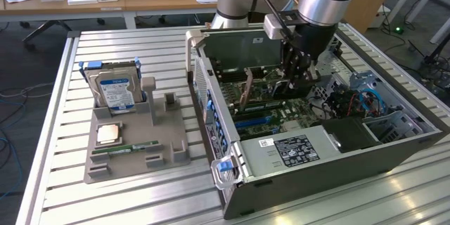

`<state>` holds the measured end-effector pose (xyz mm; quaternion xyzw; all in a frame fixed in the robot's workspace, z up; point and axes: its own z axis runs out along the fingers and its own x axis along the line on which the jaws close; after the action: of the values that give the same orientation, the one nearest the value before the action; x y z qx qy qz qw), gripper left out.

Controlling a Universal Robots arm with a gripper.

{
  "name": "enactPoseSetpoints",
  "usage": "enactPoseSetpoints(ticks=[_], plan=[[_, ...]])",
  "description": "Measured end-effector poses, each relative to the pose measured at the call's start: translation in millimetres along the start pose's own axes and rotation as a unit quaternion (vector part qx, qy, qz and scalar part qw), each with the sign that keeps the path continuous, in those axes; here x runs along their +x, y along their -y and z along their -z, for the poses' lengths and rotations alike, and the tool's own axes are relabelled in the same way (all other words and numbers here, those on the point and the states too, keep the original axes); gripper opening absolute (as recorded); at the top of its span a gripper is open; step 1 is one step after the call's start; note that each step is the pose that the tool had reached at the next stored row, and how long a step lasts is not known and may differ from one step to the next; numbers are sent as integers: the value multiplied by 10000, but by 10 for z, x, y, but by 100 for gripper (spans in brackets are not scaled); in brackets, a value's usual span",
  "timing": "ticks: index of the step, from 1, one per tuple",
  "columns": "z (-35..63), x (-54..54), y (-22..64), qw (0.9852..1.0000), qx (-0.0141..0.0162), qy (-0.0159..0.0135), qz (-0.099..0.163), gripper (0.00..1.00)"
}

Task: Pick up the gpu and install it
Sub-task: 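Insert the gpu into the slot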

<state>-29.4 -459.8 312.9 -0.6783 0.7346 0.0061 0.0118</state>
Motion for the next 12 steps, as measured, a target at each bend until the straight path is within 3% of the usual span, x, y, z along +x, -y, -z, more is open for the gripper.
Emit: enactPoseSetpoints(ticks=[8, 12], plan=[[-59, 21, -112, 10000, 1, 1, 60, 27], [-73, 23, -129, 10000, 0, 0, 70, 27]])
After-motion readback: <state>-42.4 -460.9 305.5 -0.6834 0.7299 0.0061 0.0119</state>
